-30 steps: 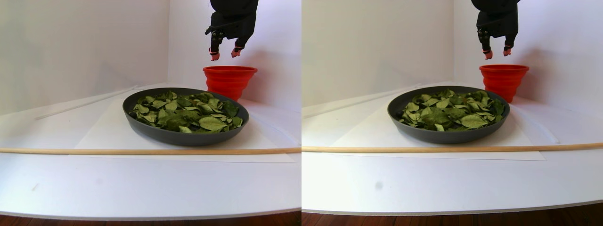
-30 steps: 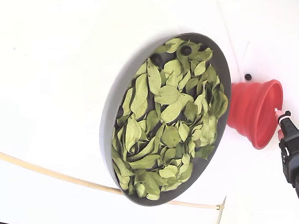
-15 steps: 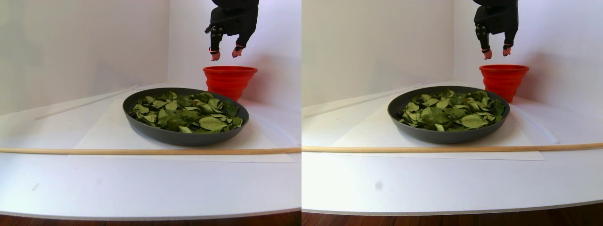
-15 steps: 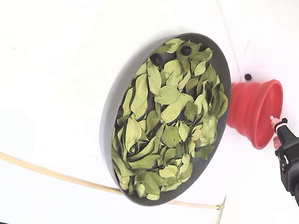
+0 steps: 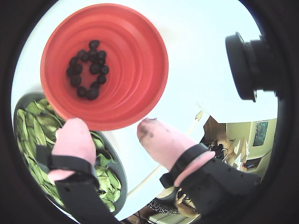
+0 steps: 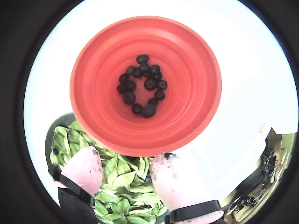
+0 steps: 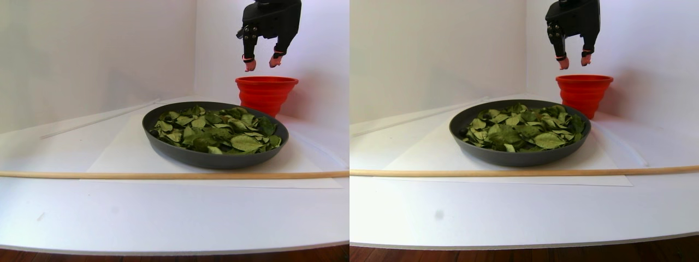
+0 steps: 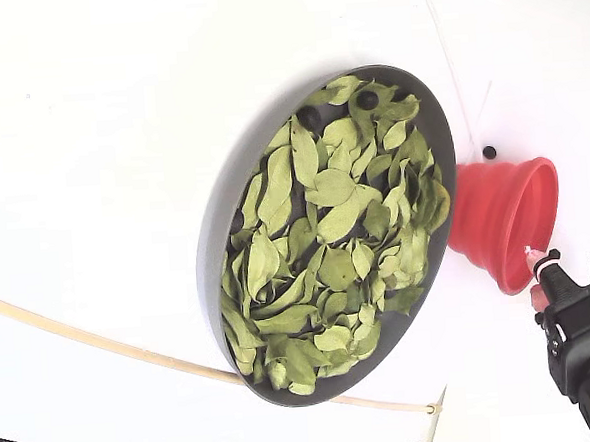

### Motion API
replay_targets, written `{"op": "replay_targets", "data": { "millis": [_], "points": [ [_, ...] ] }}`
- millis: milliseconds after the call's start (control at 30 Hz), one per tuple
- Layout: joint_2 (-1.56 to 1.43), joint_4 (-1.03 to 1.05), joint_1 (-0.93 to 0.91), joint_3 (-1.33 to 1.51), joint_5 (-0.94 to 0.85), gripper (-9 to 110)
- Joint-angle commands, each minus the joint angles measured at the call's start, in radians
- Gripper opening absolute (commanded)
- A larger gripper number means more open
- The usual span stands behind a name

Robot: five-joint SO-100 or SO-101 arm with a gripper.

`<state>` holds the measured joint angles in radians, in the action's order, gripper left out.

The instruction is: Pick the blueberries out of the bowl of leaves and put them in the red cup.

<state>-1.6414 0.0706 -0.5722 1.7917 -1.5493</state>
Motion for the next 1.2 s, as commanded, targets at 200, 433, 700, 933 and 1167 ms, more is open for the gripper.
{"op": "replay_targets", "data": {
  "millis": [200, 433, 700, 933, 1167],
  "points": [
    [-0.218, 0.026, -0.008, 0.054, 0.006, 19],
    [-0.255, 0.051, -0.002, 0.107, 0.014, 18],
    [-0.291, 0.066, 0.005, 0.173, 0.021, 18],
    [-0.318, 0.066, 0.005, 0.244, 0.031, 18],
    [-0.313, 0.066, 0.003, 0.288, 0.037, 18]
  ]
}}
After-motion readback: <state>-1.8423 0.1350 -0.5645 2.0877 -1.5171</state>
